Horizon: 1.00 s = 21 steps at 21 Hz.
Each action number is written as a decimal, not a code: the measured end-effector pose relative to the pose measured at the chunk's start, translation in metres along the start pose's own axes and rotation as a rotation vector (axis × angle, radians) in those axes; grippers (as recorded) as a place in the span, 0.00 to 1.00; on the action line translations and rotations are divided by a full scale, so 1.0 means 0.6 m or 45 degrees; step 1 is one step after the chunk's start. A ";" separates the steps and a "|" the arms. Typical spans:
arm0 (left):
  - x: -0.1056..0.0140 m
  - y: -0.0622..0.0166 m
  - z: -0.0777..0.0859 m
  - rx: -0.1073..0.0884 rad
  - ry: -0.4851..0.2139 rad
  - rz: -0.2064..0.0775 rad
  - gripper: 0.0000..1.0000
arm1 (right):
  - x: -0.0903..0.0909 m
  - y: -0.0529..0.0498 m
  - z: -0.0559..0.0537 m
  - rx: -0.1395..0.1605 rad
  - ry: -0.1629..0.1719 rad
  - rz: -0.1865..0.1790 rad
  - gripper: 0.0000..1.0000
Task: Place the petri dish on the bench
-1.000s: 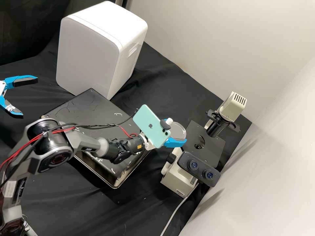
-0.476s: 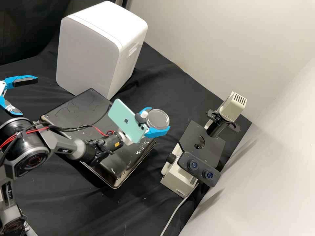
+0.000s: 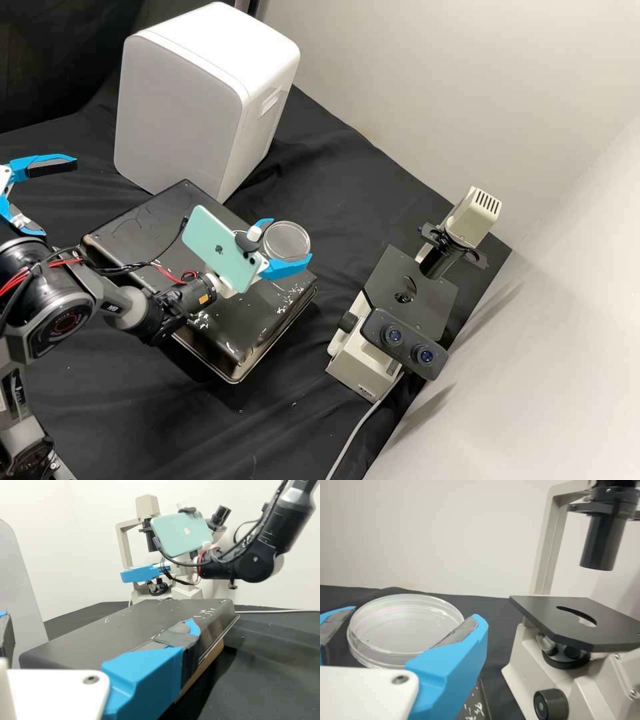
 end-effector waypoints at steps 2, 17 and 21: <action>0.000 0.000 0.000 0.000 0.000 0.000 1.00 | -0.010 -0.005 0.004 0.007 -0.009 0.006 0.00; 0.000 0.000 0.000 0.000 0.000 0.000 1.00 | -0.026 -0.081 0.001 -0.020 0.019 -0.145 0.00; 0.000 0.000 0.000 0.000 0.000 0.000 1.00 | -0.026 -0.091 0.005 -0.018 0.001 -0.168 0.00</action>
